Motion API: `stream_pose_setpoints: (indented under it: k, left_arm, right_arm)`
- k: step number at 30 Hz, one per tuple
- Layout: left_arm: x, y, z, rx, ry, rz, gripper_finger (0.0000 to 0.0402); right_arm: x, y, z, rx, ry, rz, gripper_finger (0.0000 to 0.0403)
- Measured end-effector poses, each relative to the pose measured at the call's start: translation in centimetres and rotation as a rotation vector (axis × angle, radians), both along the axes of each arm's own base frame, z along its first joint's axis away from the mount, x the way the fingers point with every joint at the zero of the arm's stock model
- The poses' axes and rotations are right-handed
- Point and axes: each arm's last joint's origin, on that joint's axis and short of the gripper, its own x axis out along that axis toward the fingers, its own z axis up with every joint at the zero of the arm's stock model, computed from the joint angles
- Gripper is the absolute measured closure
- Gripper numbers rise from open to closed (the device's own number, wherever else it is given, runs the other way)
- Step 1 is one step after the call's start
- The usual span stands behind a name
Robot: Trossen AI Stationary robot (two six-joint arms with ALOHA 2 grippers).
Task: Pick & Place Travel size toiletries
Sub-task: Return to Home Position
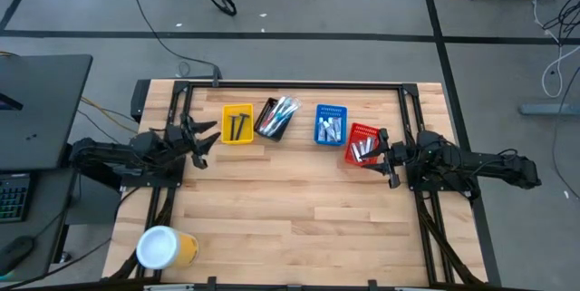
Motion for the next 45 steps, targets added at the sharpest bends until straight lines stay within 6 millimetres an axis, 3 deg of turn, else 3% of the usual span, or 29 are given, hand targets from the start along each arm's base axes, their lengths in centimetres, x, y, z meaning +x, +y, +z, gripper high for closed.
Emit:
stream_pose_setpoints:
  k: [8, 30, 45]
  left_arm:
    - [0.5, -0.2, -2.1, 0.027, 0.229, -0.056, 0.0213]
    - [0.5, -0.2, -2.2, 0.013, 0.234, -0.056, 0.0213]
    - [0.5, -0.2, -2.1, 0.177, 0.29, -0.021, 0.0213]
  right_arm:
    - [0.0, 0.0, 0.1, 0.001, -0.015, 0.003, 0.0272]
    - [0.0, -0.2, -0.5, 0.058, 0.057, -0.094, 0.0272]
    - [0.0, -0.2, -0.5, 0.03, 0.053, -0.092, 0.0272]
